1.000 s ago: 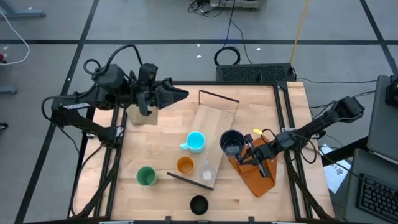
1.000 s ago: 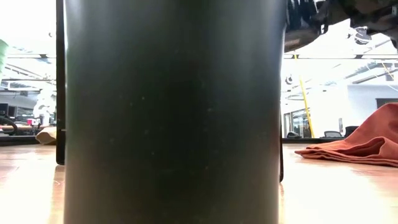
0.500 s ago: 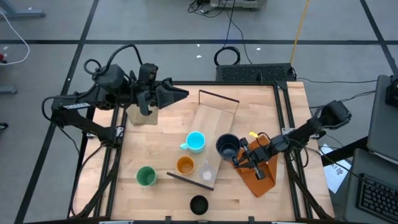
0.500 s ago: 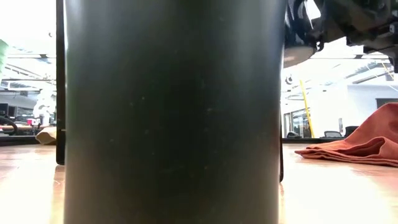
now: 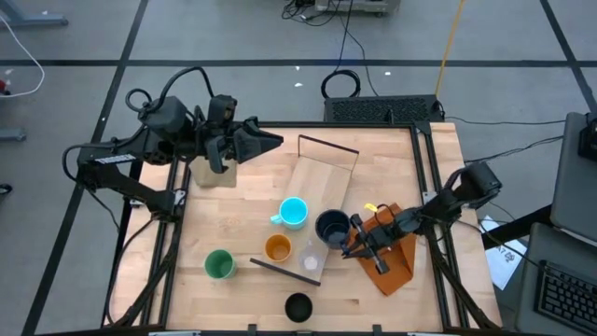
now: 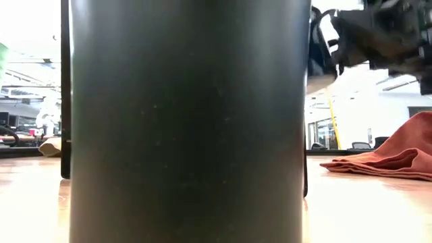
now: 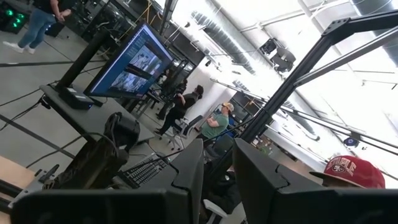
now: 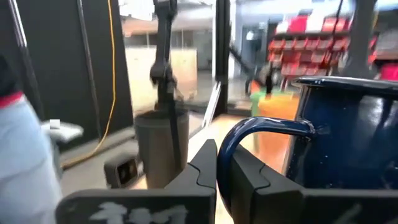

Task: Stack small to large cups/mugs on shelf
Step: Put the dark blue mug on the shelf

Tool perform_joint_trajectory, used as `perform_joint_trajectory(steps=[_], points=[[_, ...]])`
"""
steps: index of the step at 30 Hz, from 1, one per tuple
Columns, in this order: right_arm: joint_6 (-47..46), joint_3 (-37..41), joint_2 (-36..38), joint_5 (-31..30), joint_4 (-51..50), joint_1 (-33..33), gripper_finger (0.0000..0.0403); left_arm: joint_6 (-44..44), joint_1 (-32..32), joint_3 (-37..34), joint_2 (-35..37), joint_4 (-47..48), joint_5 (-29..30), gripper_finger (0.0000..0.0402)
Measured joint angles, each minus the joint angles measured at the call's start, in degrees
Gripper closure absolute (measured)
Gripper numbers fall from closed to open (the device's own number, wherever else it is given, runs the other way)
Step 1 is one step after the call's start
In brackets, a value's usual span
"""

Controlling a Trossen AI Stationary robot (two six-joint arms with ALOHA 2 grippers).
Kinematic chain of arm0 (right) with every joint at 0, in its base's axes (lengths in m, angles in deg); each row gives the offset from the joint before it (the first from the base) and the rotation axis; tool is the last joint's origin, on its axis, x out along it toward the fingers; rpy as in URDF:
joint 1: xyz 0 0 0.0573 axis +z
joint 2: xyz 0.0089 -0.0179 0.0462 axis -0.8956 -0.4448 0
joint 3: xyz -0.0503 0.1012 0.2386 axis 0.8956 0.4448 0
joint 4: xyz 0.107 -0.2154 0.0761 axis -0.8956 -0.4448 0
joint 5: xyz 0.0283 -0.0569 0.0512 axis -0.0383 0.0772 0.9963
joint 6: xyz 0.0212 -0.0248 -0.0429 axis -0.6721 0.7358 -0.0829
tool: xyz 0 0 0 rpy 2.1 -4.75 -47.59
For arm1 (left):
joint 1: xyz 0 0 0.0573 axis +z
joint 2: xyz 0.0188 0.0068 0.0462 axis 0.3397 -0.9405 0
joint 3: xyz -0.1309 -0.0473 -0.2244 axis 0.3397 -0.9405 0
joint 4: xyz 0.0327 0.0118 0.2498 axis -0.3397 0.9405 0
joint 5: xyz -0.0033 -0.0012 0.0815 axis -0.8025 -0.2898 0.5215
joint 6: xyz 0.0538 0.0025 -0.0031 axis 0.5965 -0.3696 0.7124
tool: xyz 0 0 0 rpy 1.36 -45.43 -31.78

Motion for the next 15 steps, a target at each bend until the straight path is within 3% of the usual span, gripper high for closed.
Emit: perform_joint_trajectory(steps=[15], points=[[-2.8,-4.3,-9.1,0.2,0.0,-1.8,0.0400,-0.4,-0.6,0.0,0.0,-0.4,-1.4,0.0314]])
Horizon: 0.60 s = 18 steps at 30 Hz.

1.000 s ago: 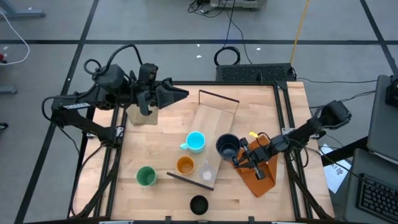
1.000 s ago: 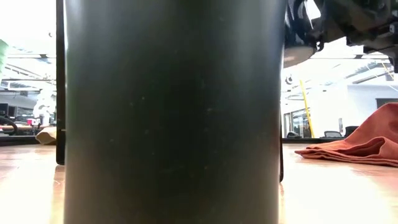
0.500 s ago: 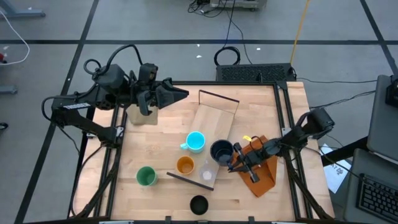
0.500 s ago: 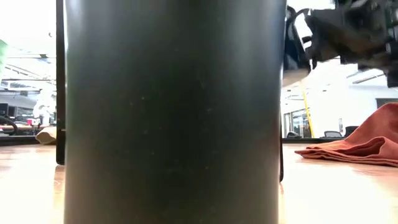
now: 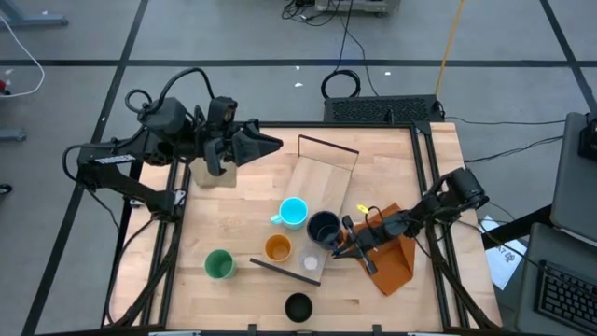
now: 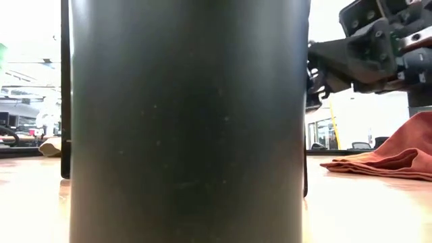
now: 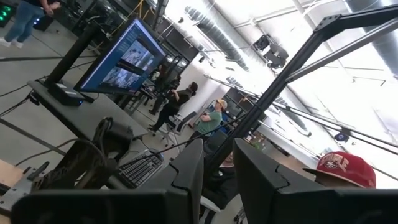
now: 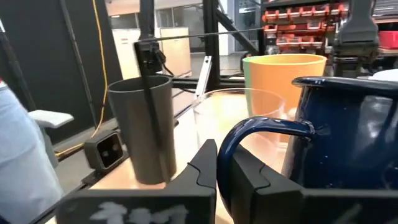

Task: Stack small to large cups/mugs on shelf
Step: Put the dark blue mug on the shelf

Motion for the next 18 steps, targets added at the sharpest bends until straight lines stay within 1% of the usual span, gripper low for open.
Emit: perform_joint_trajectory(steps=[8,13,18], points=[[-0.4,-0.4,-1.8,1.7,0.2,-2.2,0.0400,-0.5,0.0,0.0,0.0,-1.6,-0.9,0.0314],[-1.0,-1.0,-1.9,4.2,0.1,-3.0,0.0400,-0.9,0.0,0.0,0.0,-1.5,-1.1,0.0314],[-2.7,-1.0,-1.9,4.4,0.2,-3.3,0.0399,-1.2,0.0,0.0,0.0,-1.7,-1.1,0.0314]])
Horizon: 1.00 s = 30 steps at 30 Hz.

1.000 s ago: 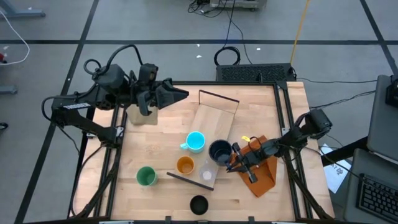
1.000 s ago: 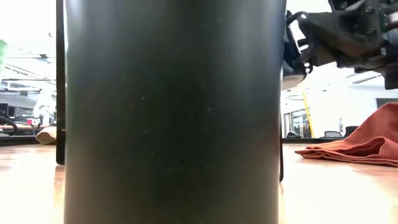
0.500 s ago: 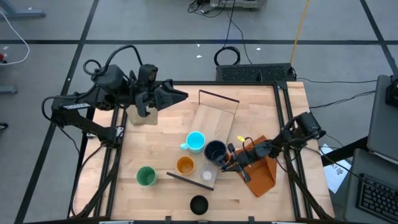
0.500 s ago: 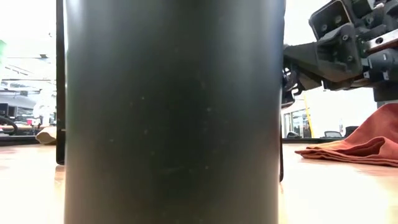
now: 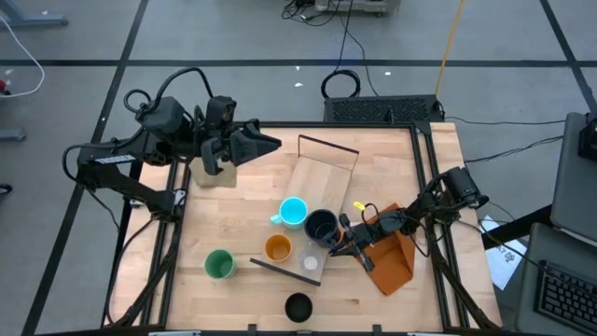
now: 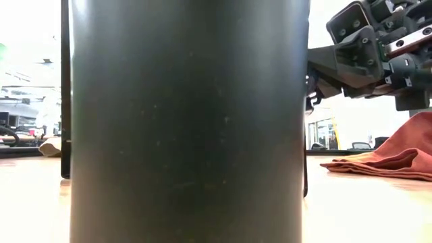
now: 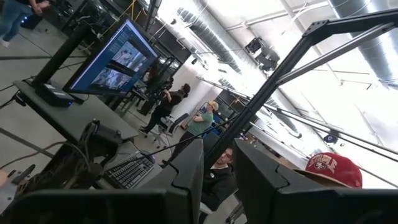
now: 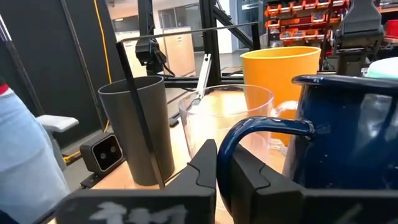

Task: Stack small to large cups/mugs on shelf
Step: Put the dark blue mug on the shelf

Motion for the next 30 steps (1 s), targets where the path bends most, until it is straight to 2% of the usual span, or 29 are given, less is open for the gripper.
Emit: perform_joint_trajectory(steps=[16,30], points=[[-4.5,-0.8,0.0,0.0,-0.1,-0.5,0.0375,-0.3,0.0,0.0,0.0,0.2,0.0,0.0314],[-5.8,-3.0,-0.1,0.0,-2.0,-0.9,0.0309,-1.5,0.0,0.0,0.0,0.8,-0.9,0.0314]])
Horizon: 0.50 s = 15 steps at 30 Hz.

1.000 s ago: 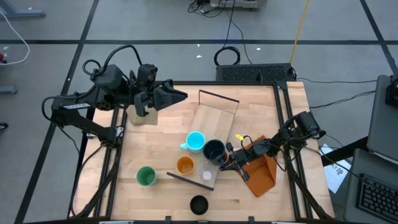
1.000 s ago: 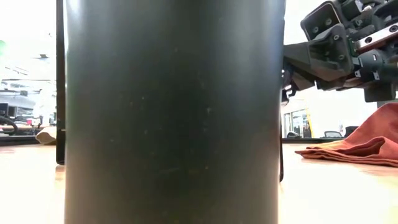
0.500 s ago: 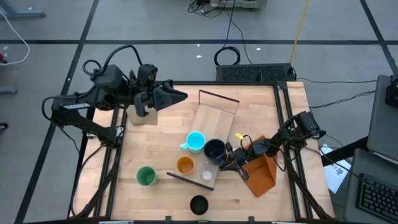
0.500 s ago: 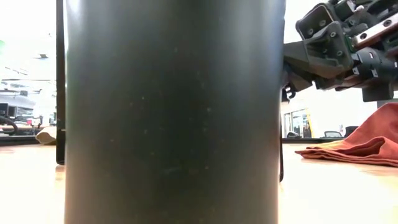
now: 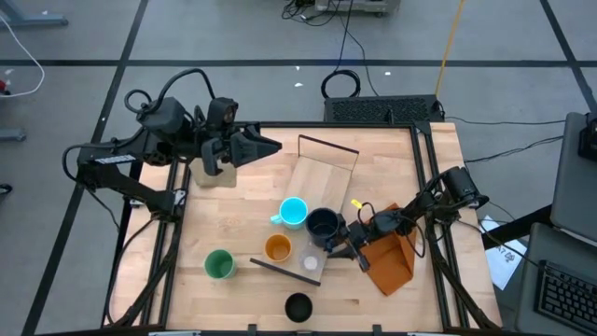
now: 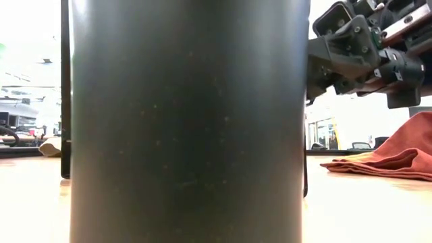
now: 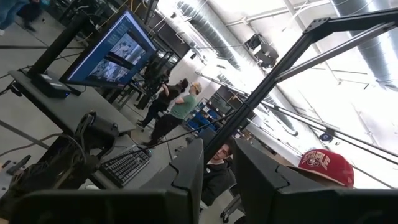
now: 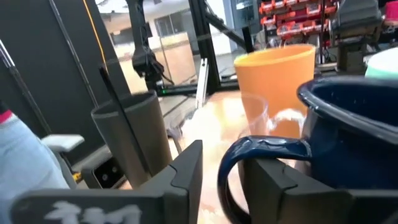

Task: Stack small to large cups/mugs on shelf
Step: Put the dark blue mug on the shelf

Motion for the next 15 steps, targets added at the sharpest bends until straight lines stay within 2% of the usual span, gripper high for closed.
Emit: perform_joint_trajectory(steps=[7,11,15], points=[[-0.3,0.0,0.0,-0.3,-1.3,0.2,0.0275,0.0,0.0,0.0,0.0,0.0,-0.1,0.0314],[-0.8,0.0,0.0,-3.6,-1.5,0.1,0.0259,0.1,0.0,0.0,0.0,0.1,-0.3,0.0314],[-2.1,0.0,0.0,-3.8,-1.5,0.1,0.0241,0.2,0.0,0.0,0.0,0.5,-0.4,0.0314]])
